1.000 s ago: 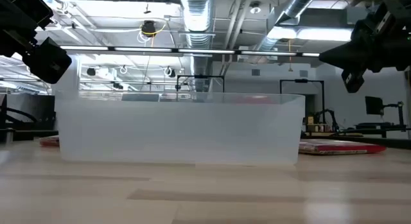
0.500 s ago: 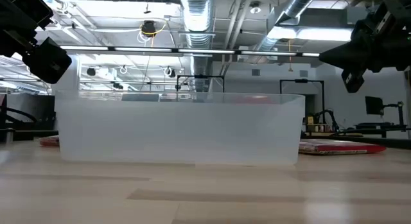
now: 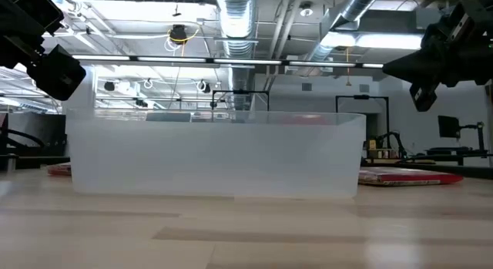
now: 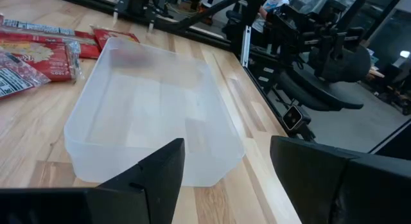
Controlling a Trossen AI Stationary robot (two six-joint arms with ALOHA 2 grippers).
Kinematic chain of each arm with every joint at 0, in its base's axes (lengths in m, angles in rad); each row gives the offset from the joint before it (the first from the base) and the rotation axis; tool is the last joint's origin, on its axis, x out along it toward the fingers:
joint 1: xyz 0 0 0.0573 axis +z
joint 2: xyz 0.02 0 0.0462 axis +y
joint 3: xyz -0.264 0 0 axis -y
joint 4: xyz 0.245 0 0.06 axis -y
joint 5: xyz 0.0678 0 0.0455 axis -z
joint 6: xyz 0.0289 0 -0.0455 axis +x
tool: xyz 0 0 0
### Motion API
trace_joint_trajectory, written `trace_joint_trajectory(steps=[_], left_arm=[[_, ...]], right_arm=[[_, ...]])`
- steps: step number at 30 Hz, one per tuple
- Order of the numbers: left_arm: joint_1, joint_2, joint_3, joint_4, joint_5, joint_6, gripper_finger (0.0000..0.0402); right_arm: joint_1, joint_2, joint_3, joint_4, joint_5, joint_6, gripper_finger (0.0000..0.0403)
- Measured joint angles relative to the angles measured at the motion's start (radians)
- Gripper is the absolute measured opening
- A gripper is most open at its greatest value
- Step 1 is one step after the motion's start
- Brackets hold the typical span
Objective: Sort popcorn bags into baskets
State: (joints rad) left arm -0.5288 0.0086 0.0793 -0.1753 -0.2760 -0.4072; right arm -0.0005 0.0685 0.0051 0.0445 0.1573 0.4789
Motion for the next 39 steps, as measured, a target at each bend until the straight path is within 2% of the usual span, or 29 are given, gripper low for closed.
trace_joint_trajectory(steps=[4, 7, 11, 15, 18, 25, 34, 39], left_arm=[[0.0, 0.0, -0.001, 0.013, -0.022, 0.017, 0.0221], [0.0, 0.0, -0.004, 0.074, -0.217, 0.109, 0.0221], [0.001, 0.0, -0.003, 0.194, -0.462, -0.026, 0.0221], [0.001, 0.0, -0.003, 0.187, -0.602, -0.169, 0.0221], [0.001, 0.0, -0.003, 0.177, -0.689, -0.162, 0.0221], [0.0, 0.0, -0.002, 0.186, -0.726, -0.207, 0.0221], [0.001, 0.0, -0.002, 0.198, -0.743, -0.48, 0.0221], [0.0, 0.0, -0.001, 0.24, -0.715, -0.594, 0.0221]], right_arm=[[0.0, 0.0, 0.0, 0.0, 0.0, 0.0, 0.0037], [0.0, 0.0, 0.0, 0.0, 0.0, 0.0, 0.0037], [0.0, 0.0, 0.0, 0.0, 0.0, 0.0, 0.0035], [0.0, 0.0, 0.0, 0.0, 0.0, 0.0, 0.0031], [0.0, 0.0, 0.0, 0.0, 0.0, 0.0, 0.0028], [0.0, 0.0, 0.0, 0.0, 0.0, 0.0, 0.003], [-0.001, 0.0, 0.0, 0.0, 0.003, 0.008, 0.0036], [-0.002, 0.0, 0.0, 0.011, 0.005, 0.244, 0.0027]])
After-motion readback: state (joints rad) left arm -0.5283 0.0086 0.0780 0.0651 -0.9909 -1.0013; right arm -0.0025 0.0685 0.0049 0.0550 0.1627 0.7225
